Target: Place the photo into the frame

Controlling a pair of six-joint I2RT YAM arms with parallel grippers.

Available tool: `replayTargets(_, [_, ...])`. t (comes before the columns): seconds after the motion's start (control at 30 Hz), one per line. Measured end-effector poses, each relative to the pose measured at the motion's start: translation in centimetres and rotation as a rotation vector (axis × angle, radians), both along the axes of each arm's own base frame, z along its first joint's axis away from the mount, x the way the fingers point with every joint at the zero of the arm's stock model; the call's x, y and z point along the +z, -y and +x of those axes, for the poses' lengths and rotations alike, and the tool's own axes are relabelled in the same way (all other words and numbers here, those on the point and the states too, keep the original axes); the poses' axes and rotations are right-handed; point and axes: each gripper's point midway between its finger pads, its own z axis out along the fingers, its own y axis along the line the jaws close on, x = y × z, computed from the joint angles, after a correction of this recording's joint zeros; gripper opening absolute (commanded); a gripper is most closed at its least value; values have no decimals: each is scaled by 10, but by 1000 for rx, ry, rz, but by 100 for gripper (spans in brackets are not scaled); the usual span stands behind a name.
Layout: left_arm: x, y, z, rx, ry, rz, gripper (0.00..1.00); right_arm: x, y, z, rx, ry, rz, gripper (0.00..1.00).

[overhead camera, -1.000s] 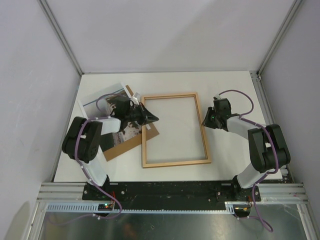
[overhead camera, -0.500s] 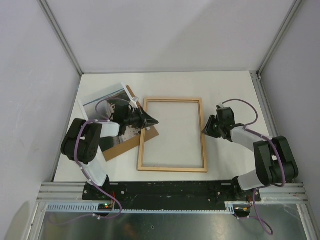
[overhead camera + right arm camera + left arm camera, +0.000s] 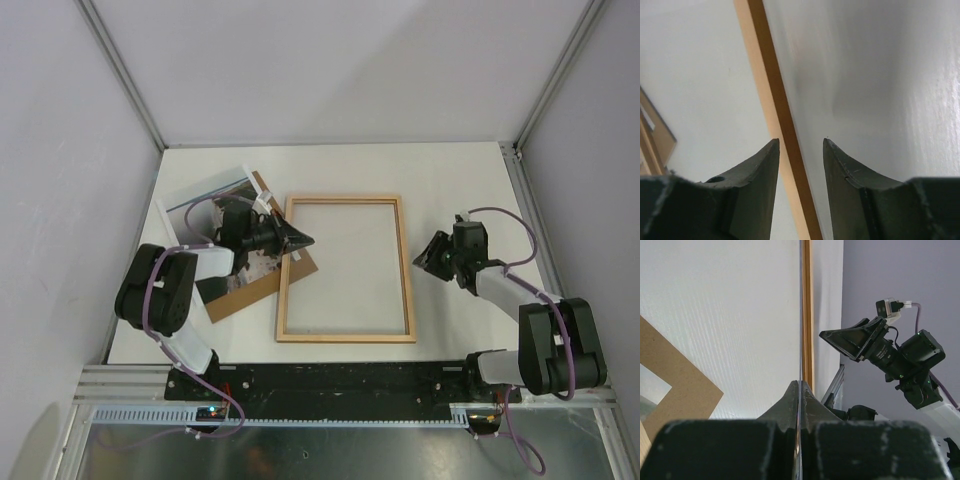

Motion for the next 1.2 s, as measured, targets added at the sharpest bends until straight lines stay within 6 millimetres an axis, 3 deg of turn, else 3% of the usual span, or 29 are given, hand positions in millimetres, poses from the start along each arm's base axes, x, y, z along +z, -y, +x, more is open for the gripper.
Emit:
replayTargets(0.2, [3,0,0,-4,15,-9,0,8,-7,12,-2,53,33,38])
replayTargets(0.47, [13,2,-2,-12,41,-45,0,-8,-17,12,23,19,39,22])
replayTargets(1.2, [40,16,-3,-48,135,-134,0,-10,-26,16,52,36,51,18])
